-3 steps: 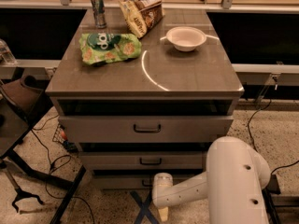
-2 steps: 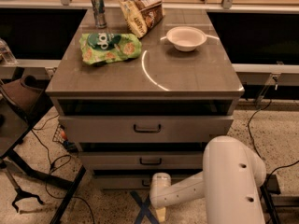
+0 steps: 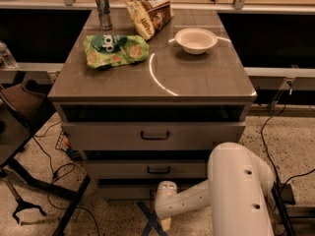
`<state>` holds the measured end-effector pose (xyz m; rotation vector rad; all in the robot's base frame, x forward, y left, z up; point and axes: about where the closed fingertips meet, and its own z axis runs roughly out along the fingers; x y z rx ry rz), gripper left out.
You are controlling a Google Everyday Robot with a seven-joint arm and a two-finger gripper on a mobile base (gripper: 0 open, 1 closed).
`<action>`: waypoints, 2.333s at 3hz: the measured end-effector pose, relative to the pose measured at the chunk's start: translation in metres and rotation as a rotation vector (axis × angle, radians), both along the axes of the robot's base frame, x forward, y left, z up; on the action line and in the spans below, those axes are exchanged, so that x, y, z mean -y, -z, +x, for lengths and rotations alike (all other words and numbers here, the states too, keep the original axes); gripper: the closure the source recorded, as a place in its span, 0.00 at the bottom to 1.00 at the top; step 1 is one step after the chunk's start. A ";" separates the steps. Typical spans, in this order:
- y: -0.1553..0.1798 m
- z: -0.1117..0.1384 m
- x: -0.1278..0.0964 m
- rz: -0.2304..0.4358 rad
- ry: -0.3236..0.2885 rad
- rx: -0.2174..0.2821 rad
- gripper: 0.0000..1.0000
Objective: Open bottom drawer
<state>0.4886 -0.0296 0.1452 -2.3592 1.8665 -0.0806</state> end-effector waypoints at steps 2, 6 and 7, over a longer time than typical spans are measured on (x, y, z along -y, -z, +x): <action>0.001 -0.002 0.000 -0.001 -0.001 -0.003 0.62; -0.004 -0.022 0.009 0.016 0.014 -0.003 1.00; -0.004 -0.023 0.009 0.016 0.014 -0.003 1.00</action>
Offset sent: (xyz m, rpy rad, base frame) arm -0.0010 0.0000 -0.0009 -0.0003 0.0018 0.0005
